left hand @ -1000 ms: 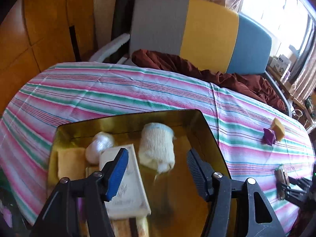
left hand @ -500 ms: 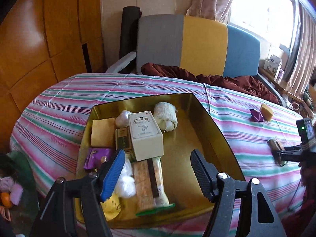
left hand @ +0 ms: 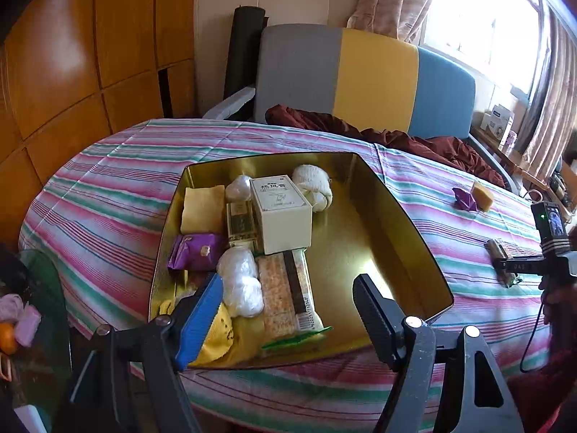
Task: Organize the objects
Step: 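Carry the cracker packet into the gold tray and open the right gripper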
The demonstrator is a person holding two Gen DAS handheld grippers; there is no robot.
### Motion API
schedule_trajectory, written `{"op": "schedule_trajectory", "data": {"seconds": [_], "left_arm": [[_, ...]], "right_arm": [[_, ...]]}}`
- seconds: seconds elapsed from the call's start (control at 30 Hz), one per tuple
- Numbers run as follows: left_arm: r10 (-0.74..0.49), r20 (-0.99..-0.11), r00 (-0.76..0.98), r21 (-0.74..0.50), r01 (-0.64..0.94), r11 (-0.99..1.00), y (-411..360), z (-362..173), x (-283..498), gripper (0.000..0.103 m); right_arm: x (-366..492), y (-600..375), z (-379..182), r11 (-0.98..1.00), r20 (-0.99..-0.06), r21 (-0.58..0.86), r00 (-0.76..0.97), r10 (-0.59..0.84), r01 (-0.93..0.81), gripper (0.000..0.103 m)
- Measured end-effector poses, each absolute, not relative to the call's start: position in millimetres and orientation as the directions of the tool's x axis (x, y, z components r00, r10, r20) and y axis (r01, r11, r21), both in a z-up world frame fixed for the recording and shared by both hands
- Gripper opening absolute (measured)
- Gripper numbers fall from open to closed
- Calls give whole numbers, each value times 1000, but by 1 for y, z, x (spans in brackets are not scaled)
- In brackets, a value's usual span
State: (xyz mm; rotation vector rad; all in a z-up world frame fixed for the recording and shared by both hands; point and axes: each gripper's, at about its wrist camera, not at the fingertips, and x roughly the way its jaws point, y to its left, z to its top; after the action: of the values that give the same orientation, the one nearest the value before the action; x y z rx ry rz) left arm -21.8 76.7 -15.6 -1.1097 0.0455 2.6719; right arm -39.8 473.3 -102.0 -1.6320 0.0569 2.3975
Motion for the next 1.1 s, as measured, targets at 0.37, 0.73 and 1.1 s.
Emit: {"op": "schedule_trajectory", "data": {"seconds": [0.37,0.73,1.1], "left_arm": [[206,-718,-665,-88,-207,-974,57,-26,-19,76],[180,-718,-672,-123,-131,-984,25,-29,-20,76],[180,-707,-684,-162,-91,-983,2,-25,-22,76]], "right_arm": [[-27,456,-96,-959,-941,6,-326,91,-284,48],[-36,390,-57,-973,-908,147,-415,-62,-176,48],[-69,256,-20,-966,-859,253,-446,-252,57,48]]}}
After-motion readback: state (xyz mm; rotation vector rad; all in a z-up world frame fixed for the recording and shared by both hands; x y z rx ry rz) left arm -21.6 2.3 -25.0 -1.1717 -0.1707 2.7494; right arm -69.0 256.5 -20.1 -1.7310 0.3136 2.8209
